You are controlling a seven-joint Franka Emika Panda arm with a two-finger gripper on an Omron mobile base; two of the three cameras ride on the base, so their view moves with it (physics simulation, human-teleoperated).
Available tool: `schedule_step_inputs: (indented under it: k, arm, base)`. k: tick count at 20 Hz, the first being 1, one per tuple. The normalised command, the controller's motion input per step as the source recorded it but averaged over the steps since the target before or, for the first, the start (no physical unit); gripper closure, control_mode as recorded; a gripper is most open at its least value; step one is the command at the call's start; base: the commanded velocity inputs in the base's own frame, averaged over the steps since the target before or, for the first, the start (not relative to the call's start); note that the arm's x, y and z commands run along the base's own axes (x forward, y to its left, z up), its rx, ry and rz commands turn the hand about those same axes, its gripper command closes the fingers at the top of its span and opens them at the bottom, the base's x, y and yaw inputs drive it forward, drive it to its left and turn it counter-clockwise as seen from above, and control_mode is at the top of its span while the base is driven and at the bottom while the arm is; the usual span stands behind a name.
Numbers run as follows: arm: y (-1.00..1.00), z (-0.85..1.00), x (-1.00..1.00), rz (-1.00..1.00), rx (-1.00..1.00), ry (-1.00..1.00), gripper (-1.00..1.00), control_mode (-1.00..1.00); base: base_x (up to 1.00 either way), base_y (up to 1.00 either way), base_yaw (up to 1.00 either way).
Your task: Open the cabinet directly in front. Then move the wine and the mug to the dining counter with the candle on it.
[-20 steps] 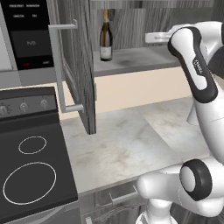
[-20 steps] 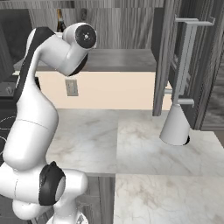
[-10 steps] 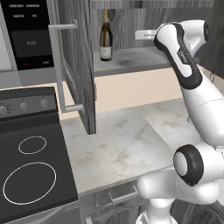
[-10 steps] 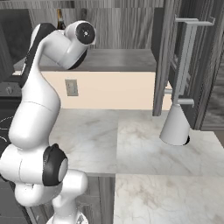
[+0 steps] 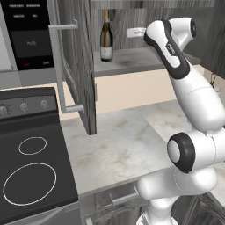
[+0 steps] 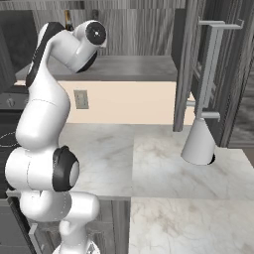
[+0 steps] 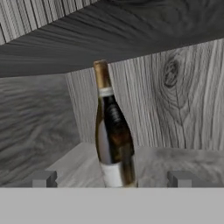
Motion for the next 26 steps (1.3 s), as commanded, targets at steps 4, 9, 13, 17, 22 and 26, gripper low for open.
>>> schedule_step_inputs:
  k: [4, 9, 13, 17, 22, 26]
  arm:
    - [0.06, 0.0, 0.06, 0.03, 0.0, 0.0, -1.0, -1.0]
    - [0.05, 0.0, 0.15, 0.03, 0.0, 0.01, -1.0, -1.0]
    - [0.1, 0.0, 0.24, 0.03, 0.0, 0.0, -1.0, -1.0]
    - [0.18, 0.0, 0.35, 0.03, 0.0, 0.01, -1.0, -1.0]
    - [0.18, 0.0, 0.42, 0.02, 0.0, 0.05, -1.0, -1.0]
    - [0.18, 0.0, 0.33, 0.01, 0.0, 0.07, -1.0, -1.0]
  base:
    - [0.0, 0.0, 0.0]
    - [0.0, 0.0, 0.0]
    - [0.0, 0.0, 0.0]
    - [0.0, 0.0, 0.0]
    - [0.0, 0.0, 0.0]
    - [0.0, 0.0, 0.0]
